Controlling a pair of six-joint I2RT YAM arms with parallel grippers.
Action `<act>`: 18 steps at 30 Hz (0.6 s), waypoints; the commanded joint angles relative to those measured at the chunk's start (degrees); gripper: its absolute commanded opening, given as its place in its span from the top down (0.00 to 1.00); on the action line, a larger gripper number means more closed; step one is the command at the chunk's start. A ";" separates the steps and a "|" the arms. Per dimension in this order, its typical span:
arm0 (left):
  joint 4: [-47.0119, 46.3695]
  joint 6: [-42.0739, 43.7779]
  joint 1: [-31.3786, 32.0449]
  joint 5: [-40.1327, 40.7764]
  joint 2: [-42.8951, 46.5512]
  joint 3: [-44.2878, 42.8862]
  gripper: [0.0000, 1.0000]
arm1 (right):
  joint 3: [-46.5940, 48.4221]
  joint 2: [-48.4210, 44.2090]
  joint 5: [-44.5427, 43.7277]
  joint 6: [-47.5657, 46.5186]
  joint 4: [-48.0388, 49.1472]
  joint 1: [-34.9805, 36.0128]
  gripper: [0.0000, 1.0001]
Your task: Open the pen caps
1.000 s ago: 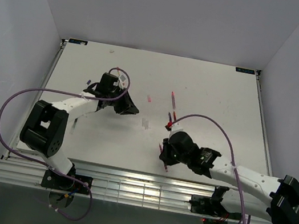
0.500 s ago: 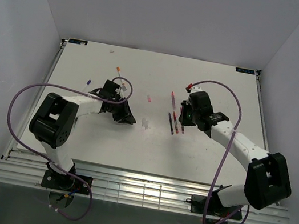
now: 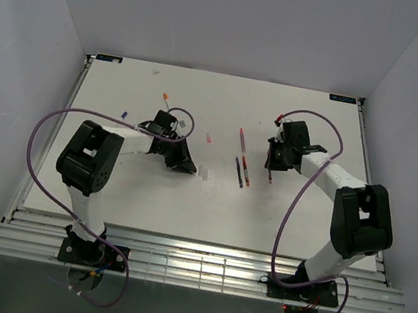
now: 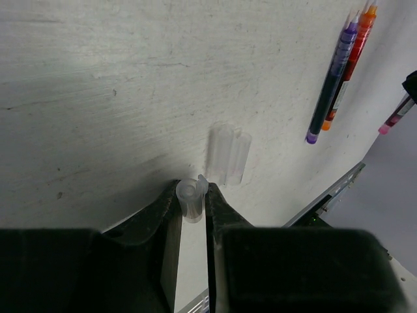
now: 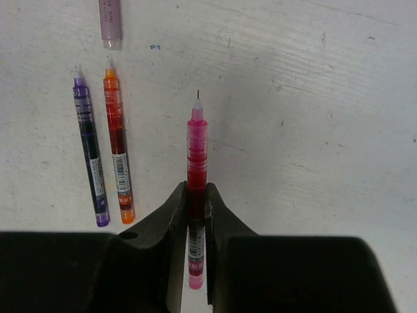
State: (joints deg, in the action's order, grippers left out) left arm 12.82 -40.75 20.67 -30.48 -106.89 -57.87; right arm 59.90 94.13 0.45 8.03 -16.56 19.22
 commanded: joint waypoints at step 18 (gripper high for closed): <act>-1.48 0.50 1.13 0.60 1.07 0.65 0.53 | 2.94 5.19 8.34 -1.62 4.34 -1.29 0.92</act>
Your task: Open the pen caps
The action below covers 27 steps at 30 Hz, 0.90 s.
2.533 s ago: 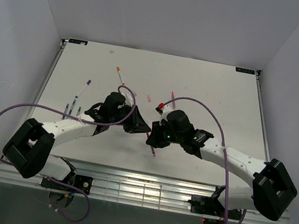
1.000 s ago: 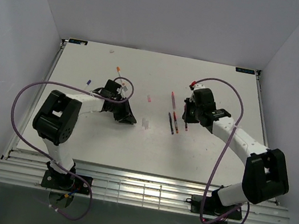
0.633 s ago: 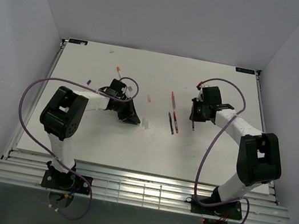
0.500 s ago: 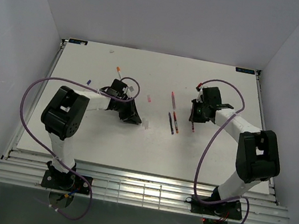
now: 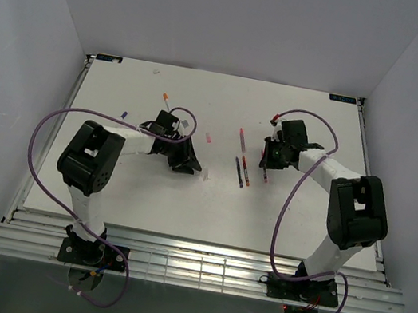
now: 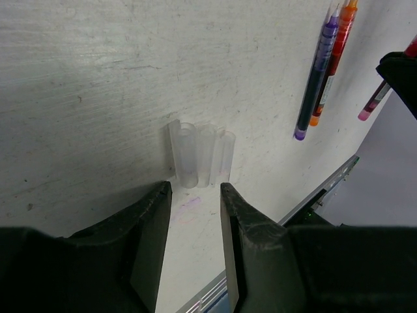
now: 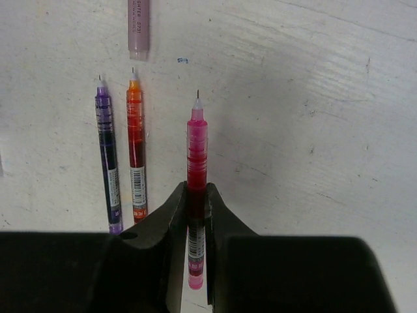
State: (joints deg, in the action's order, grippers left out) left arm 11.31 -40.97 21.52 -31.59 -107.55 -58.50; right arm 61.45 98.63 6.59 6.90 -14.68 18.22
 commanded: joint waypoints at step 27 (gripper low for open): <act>13.11 3.35 -2.27 16.56 13.16 -12.23 0.27 | -0.54 -1.24 7.48 0.05 3.52 0.68 0.57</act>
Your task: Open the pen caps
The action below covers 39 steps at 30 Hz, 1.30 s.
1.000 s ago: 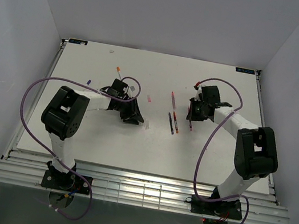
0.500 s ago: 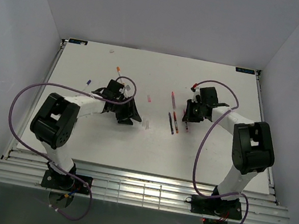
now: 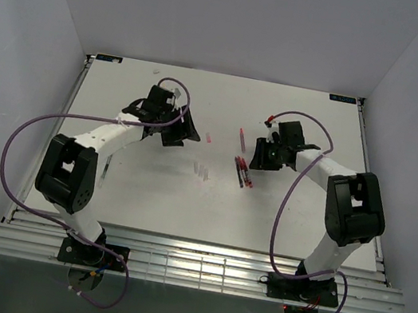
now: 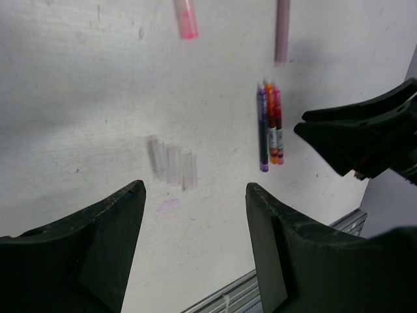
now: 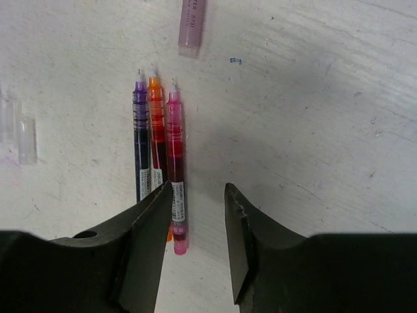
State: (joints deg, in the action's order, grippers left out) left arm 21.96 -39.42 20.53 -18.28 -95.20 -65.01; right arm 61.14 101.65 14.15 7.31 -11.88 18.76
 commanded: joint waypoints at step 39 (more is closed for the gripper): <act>15.66 11.29 -10.95 26.72 -43.84 -56.37 0.36 | -20.19 -23.77 2.37 2.36 8.19 1.19 0.52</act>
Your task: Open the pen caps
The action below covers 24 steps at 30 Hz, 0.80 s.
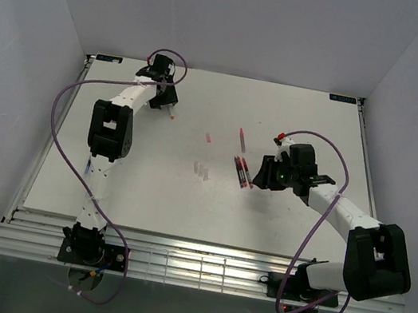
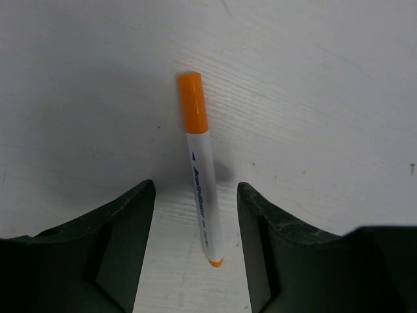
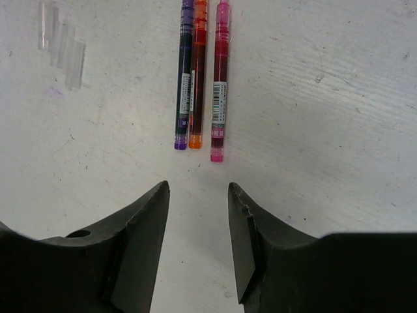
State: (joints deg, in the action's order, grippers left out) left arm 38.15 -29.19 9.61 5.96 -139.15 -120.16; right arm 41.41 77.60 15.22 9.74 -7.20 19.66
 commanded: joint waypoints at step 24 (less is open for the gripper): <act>-2.82 3.35 0.50 0.55 -3.32 5.11 0.92 | -2.30 -3.24 1.74 0.99 4.13 0.29 0.52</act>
State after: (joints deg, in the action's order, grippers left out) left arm 32.25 -26.83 9.85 8.73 -140.16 -117.69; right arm 39.59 76.18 15.81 10.33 -4.91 19.68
